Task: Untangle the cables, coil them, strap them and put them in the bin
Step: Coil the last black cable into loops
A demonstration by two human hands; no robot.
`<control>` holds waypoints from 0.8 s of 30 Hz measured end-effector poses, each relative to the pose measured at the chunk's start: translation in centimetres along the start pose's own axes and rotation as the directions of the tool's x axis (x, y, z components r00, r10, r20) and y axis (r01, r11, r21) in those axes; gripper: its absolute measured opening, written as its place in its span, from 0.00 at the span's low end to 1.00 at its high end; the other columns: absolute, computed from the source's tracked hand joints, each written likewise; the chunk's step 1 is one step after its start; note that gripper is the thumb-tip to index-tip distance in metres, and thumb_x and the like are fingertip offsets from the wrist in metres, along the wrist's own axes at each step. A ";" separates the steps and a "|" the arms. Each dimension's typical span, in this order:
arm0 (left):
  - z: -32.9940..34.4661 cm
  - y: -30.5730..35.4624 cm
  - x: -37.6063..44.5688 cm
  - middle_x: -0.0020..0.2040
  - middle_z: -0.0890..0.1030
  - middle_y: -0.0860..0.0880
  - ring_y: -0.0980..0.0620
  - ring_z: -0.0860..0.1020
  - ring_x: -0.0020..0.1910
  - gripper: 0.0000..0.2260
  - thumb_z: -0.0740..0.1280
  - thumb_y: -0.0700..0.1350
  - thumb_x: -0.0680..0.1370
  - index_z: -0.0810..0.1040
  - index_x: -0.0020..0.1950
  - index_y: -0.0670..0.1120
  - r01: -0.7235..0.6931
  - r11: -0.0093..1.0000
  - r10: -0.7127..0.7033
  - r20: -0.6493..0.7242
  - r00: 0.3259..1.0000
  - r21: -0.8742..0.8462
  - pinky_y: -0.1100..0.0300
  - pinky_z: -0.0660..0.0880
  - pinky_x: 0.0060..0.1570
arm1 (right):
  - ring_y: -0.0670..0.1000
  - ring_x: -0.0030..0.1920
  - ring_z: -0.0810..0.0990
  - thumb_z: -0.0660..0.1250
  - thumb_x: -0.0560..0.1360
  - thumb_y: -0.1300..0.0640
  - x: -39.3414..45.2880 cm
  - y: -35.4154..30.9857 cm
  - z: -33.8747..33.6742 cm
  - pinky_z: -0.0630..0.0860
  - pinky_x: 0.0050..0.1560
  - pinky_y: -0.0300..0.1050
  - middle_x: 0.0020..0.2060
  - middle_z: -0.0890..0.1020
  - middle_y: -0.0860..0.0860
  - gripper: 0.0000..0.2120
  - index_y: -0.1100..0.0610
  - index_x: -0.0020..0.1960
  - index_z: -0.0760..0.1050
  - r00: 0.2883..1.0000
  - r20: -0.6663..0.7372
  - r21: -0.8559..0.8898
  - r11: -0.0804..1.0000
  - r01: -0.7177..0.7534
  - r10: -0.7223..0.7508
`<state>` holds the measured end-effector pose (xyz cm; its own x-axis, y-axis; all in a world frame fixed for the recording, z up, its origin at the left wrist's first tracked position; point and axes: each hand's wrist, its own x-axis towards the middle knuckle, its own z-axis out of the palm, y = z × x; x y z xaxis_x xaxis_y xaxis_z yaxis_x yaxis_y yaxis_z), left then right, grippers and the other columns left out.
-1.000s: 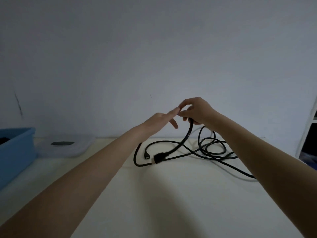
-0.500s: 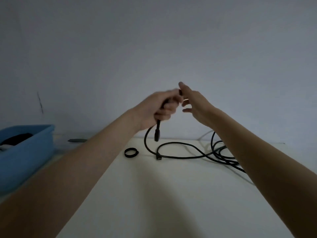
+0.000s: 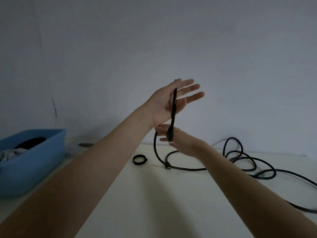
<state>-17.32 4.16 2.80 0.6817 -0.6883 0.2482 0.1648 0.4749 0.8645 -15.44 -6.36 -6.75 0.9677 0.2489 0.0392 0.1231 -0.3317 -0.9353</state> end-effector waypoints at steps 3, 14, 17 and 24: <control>0.1 0.7 0.4 0.62 0.76 0.40 0.42 0.83 0.48 0.15 0.59 0.44 0.81 0.71 0.65 0.38 -0.007 1.000 0.007 0.007 1.000 -0.017 0.66 0.78 0.26 | 0.49 0.44 0.80 0.62 0.78 0.54 0.0 -0.2 1.4 0.71 0.59 0.46 0.40 0.77 0.52 0.09 0.60 0.52 0.72 0.982 0.180 0.032 0.998 -0.061 0.055; -3.4 -1.9 2.7 0.77 0.51 0.46 0.41 0.58 0.73 0.25 0.58 0.52 0.82 0.57 0.76 0.45 0.043 0.951 0.087 -0.401 0.912 0.305 0.43 0.75 0.57 | 0.52 0.32 0.77 0.59 0.78 0.66 -4.6 -3.0 -2.3 0.80 0.42 0.44 0.33 0.74 0.56 0.04 0.61 0.52 0.70 0.957 0.212 -0.439 0.894 -0.088 0.198; -2.3 -0.1 3.6 0.76 0.54 0.48 0.43 0.60 0.72 0.25 0.57 0.54 0.81 0.57 0.76 0.47 -0.092 0.936 0.236 -0.411 0.881 0.340 0.42 0.73 0.59 | 0.54 0.38 0.80 0.60 0.78 0.63 -5.9 -0.9 -3.3 0.79 0.51 0.48 0.33 0.77 0.54 0.03 0.62 0.50 0.71 0.941 0.225 -0.436 0.890 -0.135 0.254; -2.7 2.1 3.8 0.77 0.55 0.49 0.39 0.73 0.61 0.25 0.56 0.54 0.82 0.55 0.77 0.47 -0.098 0.917 0.245 -0.351 0.904 0.388 0.47 0.79 0.52 | 0.51 0.34 0.69 0.53 0.81 0.49 -4.9 -0.6 -4.0 0.64 0.32 0.43 0.30 0.68 0.48 0.13 0.55 0.43 0.65 0.954 -0.218 -0.816 0.575 -0.062 -0.207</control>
<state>-12.45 3.97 4.39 0.9067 -0.3132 0.2825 -0.1920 0.2897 0.9377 -19.32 -11.04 -4.98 0.9455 0.1073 0.3075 0.1900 -0.9486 -0.2531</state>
